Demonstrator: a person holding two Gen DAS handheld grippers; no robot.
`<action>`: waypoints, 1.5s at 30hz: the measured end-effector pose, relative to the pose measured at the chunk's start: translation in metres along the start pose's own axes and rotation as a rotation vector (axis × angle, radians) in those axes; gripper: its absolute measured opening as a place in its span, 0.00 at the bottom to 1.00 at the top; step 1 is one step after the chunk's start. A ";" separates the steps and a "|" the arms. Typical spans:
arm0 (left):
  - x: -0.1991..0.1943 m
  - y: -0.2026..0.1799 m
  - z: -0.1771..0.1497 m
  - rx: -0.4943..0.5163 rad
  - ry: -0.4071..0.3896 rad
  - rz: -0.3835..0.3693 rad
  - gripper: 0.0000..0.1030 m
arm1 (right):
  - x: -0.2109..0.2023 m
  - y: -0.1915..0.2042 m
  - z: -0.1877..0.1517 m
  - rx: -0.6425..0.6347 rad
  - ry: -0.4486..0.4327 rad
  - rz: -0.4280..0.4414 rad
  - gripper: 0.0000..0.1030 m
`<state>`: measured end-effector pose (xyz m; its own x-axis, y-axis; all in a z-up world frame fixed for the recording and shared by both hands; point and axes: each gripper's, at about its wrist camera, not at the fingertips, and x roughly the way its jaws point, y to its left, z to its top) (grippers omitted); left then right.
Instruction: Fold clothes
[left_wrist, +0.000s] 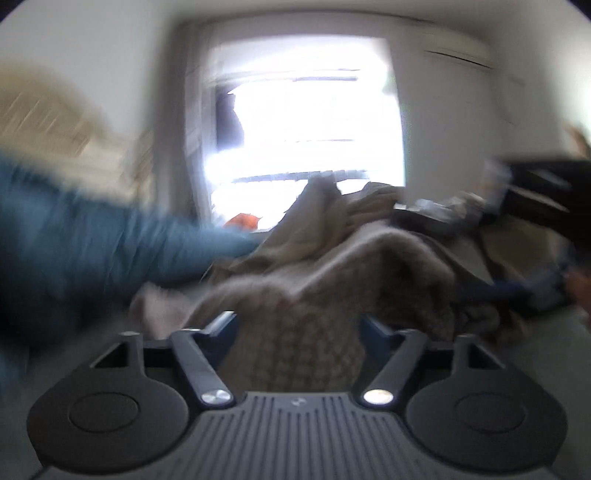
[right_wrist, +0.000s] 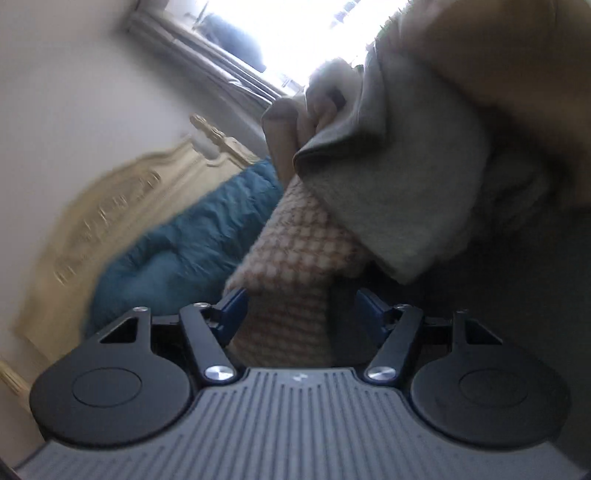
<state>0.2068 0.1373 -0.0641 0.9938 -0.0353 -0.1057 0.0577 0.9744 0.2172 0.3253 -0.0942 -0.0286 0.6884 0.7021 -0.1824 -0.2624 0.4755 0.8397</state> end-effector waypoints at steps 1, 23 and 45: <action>0.004 -0.004 0.000 0.063 -0.027 0.011 0.96 | 0.010 -0.004 0.002 0.052 0.009 0.034 0.73; 0.032 -0.002 0.012 -0.126 0.085 -0.149 0.12 | 0.016 0.013 0.014 -0.101 -0.024 0.033 0.16; 0.124 0.109 0.057 -0.427 0.078 -0.211 0.83 | 0.160 0.097 0.095 -0.402 0.019 -0.144 0.58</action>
<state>0.3421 0.2266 0.0017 0.9535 -0.2409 -0.1809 0.1964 0.9524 -0.2330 0.4743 0.0143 0.0725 0.7253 0.6217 -0.2956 -0.4104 0.7353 0.5394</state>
